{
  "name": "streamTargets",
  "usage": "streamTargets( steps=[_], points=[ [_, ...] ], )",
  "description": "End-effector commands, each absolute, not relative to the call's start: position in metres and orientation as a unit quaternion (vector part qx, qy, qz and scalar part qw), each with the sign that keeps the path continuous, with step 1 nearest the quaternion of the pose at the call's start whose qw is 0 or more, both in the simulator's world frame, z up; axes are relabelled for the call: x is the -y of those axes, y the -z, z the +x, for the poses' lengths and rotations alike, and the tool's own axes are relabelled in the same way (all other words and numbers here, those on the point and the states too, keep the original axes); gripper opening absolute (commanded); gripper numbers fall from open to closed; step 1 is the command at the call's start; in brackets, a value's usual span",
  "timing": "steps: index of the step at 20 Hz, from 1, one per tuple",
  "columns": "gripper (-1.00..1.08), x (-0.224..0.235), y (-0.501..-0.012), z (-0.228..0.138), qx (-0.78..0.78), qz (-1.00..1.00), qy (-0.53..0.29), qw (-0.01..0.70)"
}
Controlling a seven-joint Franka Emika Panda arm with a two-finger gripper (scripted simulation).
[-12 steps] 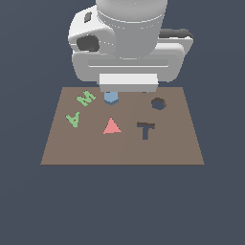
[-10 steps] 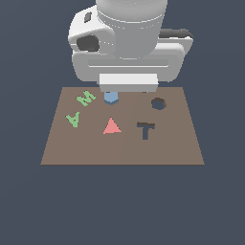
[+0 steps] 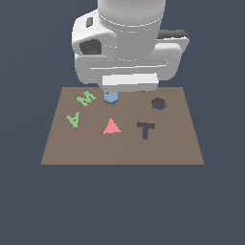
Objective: Insert a designated object into the corresponding slot on a board.
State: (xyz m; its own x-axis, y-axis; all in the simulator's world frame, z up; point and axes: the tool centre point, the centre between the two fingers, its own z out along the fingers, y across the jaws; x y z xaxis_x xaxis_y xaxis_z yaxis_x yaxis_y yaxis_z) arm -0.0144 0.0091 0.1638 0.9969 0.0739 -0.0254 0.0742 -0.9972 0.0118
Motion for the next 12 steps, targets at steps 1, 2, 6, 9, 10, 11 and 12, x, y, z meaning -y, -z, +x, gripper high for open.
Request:
streamTargets(
  steps=[1, 2, 6, 9, 10, 11, 12],
  points=[
    [1.00, -0.009, -0.160, -0.018, -0.055, 0.998, 0.012, 0.006],
    [1.00, -0.009, -0.158, -0.019, -0.063, 0.998, 0.012, 0.006],
    [1.00, -0.008, -0.150, -0.027, -0.104, 0.995, 0.011, 0.006],
    [1.00, -0.006, -0.142, -0.034, -0.141, 0.990, 0.010, 0.005],
    [1.00, -0.006, -0.139, -0.036, -0.154, 0.988, 0.010, 0.005],
    [1.00, -0.005, -0.136, -0.039, -0.169, 0.986, 0.010, 0.005],
    [1.00, -0.004, -0.133, -0.042, -0.183, 0.983, 0.009, 0.005]
  ],
)
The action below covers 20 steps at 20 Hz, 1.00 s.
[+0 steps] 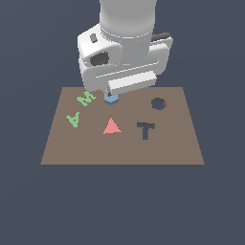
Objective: Insert a designated object into the corresponding slot on a board.
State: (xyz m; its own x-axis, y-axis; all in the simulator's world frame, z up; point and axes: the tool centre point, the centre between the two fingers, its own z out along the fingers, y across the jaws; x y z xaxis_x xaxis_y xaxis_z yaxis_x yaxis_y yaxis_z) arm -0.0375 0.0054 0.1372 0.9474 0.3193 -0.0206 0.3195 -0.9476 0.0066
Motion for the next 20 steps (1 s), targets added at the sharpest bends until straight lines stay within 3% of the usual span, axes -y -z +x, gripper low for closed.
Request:
streamTargets(
  steps=[1, 20],
  points=[
    [1.00, -0.003, -0.129, -0.044, -0.198, 0.980, 0.009, 0.004],
    [1.00, 0.029, -0.067, -0.085, -0.466, 0.885, 0.001, 0.001]
  ],
)
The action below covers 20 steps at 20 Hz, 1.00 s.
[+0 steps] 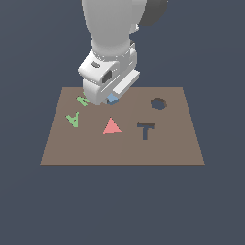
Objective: Insert a designated object into the corresponding slot on a board.
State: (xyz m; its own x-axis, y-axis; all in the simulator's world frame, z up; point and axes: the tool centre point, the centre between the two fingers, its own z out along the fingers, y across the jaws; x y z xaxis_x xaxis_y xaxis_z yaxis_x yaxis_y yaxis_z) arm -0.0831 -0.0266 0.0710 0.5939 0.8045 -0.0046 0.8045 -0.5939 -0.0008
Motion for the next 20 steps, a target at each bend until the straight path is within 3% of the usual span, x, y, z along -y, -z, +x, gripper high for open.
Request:
streamTargets(
  steps=[1, 20],
  points=[
    [1.00, 0.031, -0.065, -0.086, -0.475, 0.880, 0.001, 0.000],
    [1.00, 0.043, -0.050, -0.090, -0.534, 0.846, 0.000, 0.000]
  ],
)
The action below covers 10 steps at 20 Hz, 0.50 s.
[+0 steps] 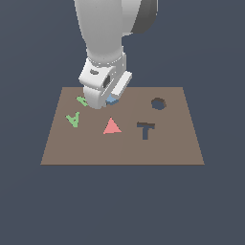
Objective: Insert a designated object into the corresponding slot on a board.
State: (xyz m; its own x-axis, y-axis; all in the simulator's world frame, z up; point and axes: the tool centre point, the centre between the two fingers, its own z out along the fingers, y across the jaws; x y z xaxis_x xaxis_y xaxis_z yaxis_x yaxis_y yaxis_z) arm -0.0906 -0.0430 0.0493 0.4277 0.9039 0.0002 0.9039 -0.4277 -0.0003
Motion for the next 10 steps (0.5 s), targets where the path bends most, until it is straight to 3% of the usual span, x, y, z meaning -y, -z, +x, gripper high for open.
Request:
streamTargets(
  steps=[1, 10],
  points=[
    [1.00, 0.043, -0.050, -0.090, 0.533, -0.846, 0.000, 0.000],
    [1.00, 0.042, -0.035, -0.090, 0.533, -0.846, 0.000, 0.000]
  ],
)
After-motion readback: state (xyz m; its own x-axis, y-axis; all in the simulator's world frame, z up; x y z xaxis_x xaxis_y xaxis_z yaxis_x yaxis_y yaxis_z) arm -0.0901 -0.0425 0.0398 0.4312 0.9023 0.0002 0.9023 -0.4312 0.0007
